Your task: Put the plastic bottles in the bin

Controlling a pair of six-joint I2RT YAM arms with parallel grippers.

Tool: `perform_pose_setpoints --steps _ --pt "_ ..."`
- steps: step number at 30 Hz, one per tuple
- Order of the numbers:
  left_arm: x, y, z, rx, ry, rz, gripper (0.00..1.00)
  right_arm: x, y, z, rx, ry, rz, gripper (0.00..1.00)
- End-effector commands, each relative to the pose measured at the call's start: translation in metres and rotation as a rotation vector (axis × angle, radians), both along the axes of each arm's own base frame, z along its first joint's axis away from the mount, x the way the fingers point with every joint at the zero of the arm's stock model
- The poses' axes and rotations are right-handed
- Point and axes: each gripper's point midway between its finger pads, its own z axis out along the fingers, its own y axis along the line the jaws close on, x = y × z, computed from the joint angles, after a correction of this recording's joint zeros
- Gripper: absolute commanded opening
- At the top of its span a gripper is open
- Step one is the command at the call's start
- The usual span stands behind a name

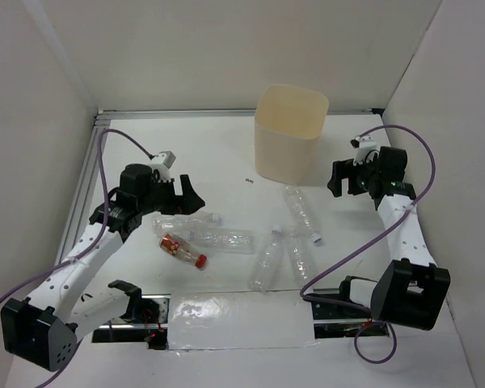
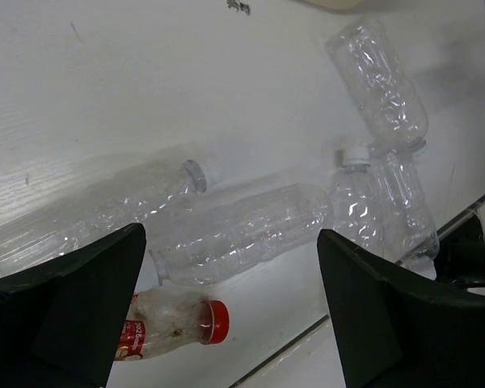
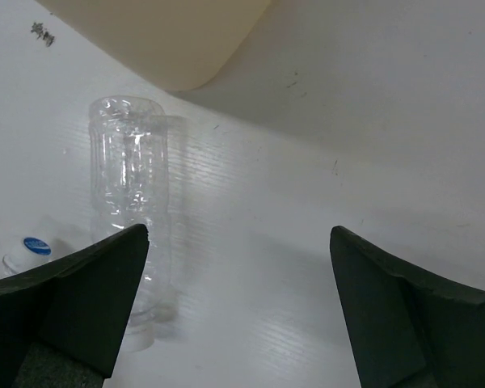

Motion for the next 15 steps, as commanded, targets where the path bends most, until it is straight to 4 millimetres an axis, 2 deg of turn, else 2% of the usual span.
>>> perform_pose_setpoints --steps 1,4,5,7,8,9,10,11,13,14,15 --pt "-0.001 -0.02 0.019 -0.009 -0.079 -0.108 1.0 -0.012 0.009 0.012 -0.005 -0.042 0.093 1.0" --pt "-0.006 -0.025 0.016 0.035 -0.073 -0.138 1.0 -0.028 0.03 0.004 0.004 -0.067 0.286 1.0" --pt "-0.006 -0.025 0.016 0.035 -0.073 -0.138 1.0 -0.031 0.033 0.0 0.022 -0.061 0.299 1.0" --pt "-0.009 -0.026 0.013 0.044 -0.061 -0.141 0.96 -0.037 0.044 -0.008 0.029 -0.034 0.351 0.82" --pt "-0.011 -0.028 0.013 0.044 -0.062 -0.15 0.91 -0.035 0.045 -0.012 0.003 -0.023 0.352 0.56" --pt "-0.011 -0.027 0.016 0.039 -0.065 -0.134 0.75 -0.037 0.05 -0.019 0.013 0.005 0.332 0.46" --pt "-0.014 -0.029 0.012 0.035 -0.051 -0.139 0.58 -0.038 0.062 -0.027 -0.017 0.017 0.358 0.49" --pt "-0.016 -0.033 0.012 0.035 -0.051 -0.153 0.58 -0.036 0.057 -0.031 -0.04 0.018 0.338 0.56" --pt "-0.02 -0.036 0.009 0.041 -0.038 -0.155 0.49 -0.032 0.063 -0.034 -0.066 0.016 0.323 0.72" --pt "-0.02 -0.036 0.009 0.041 -0.038 -0.155 0.54 -0.029 0.065 -0.036 -0.077 0.017 0.319 0.77" --pt "-0.024 -0.038 0.007 0.051 -0.033 -0.162 0.62 -0.028 0.061 -0.044 -0.103 0.042 0.273 0.82"
